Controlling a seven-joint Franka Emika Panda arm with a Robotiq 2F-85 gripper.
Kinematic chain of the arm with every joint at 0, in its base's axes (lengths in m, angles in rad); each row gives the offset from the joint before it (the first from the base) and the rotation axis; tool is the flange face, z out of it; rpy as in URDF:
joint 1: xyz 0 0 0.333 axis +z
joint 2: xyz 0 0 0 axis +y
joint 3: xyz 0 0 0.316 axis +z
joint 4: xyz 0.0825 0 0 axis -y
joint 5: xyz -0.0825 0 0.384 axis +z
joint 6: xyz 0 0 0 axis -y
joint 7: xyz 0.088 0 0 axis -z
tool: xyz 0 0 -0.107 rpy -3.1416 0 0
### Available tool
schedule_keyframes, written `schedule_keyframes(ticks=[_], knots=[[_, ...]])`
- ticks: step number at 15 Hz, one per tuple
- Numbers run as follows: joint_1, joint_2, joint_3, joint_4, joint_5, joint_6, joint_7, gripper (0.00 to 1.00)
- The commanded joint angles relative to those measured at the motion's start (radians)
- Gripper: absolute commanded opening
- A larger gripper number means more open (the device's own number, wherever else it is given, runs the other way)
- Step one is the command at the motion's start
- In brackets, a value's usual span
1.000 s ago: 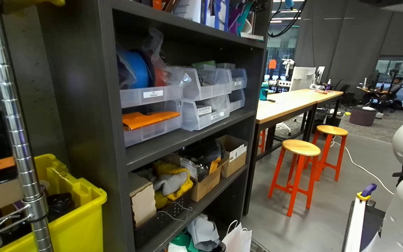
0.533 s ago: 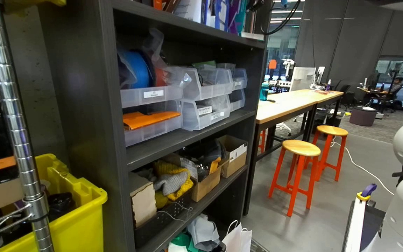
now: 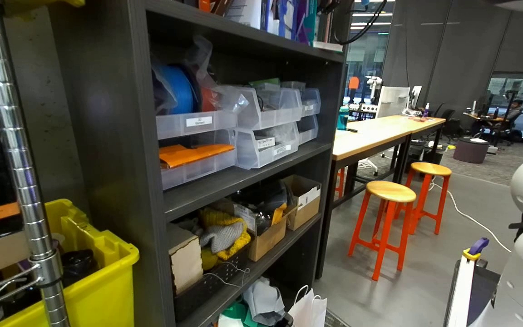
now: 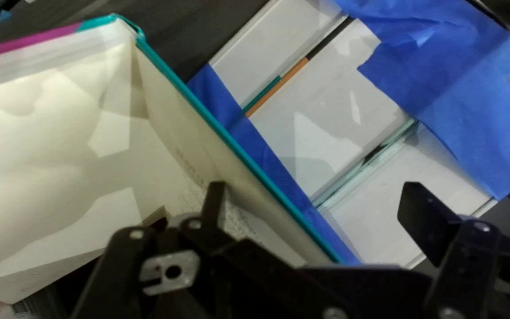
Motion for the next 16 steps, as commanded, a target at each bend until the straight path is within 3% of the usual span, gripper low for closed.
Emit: schedule_keyframes(ticks=[1, 16], knots=[[0.006, -0.037, 0.006, -0.058, 0.012, 0.005, -0.018, 1.00], [0.026, -0.137, 0.008, -0.178, -0.067, -0.008, 0.016, 1.00]])
